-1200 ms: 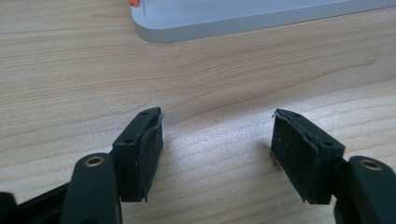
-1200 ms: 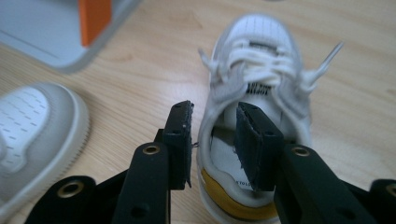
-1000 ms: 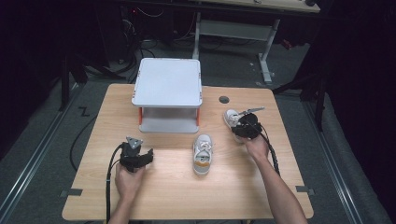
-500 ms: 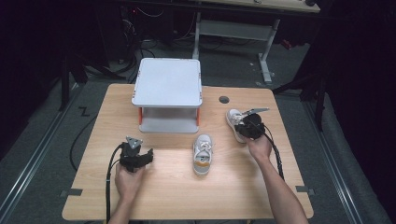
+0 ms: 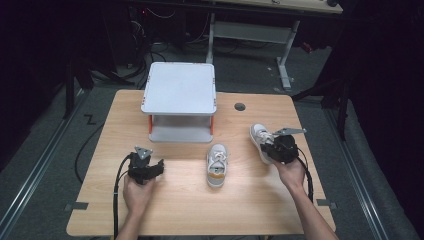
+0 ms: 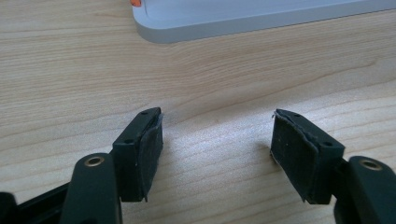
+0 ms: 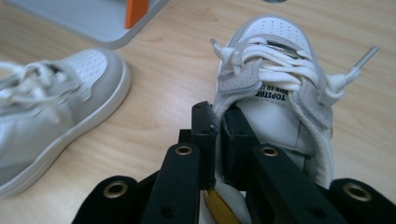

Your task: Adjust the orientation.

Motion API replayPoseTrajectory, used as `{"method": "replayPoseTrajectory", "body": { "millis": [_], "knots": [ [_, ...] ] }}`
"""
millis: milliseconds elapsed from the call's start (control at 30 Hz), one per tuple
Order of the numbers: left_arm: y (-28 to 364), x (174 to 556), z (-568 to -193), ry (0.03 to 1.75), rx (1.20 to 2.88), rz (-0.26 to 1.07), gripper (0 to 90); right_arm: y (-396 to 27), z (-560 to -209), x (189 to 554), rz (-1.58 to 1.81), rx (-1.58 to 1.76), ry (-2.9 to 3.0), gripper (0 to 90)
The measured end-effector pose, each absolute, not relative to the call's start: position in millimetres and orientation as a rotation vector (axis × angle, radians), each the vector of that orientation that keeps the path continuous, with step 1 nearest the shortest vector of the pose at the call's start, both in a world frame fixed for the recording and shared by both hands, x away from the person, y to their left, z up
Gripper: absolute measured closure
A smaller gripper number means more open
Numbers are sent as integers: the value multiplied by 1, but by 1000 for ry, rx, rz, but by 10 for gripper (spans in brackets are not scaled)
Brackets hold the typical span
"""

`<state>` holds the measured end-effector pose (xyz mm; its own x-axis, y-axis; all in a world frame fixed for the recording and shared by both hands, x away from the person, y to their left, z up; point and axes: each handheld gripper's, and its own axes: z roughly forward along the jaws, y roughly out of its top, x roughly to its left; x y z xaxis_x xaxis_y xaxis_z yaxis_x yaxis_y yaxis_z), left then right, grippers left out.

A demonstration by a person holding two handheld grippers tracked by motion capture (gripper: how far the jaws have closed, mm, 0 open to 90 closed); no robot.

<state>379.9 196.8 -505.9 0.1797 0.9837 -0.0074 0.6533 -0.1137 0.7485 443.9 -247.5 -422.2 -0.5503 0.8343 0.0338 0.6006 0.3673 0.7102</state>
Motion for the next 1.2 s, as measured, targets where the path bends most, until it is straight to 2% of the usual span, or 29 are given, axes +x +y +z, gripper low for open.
{"method": "replayPoseTrajectory", "body": {
  "millis": [400, 1200],
  "knots": [
    [197, 380, -506, 1544, 1828, 680, 341, -239, -439, 403, 1041, 1289, 2346, 854],
    [199, 380, -506, 1546, 1826, 669, 342, -177, -454, 387, 977, 1253, 2436, 840]
  ]
}}
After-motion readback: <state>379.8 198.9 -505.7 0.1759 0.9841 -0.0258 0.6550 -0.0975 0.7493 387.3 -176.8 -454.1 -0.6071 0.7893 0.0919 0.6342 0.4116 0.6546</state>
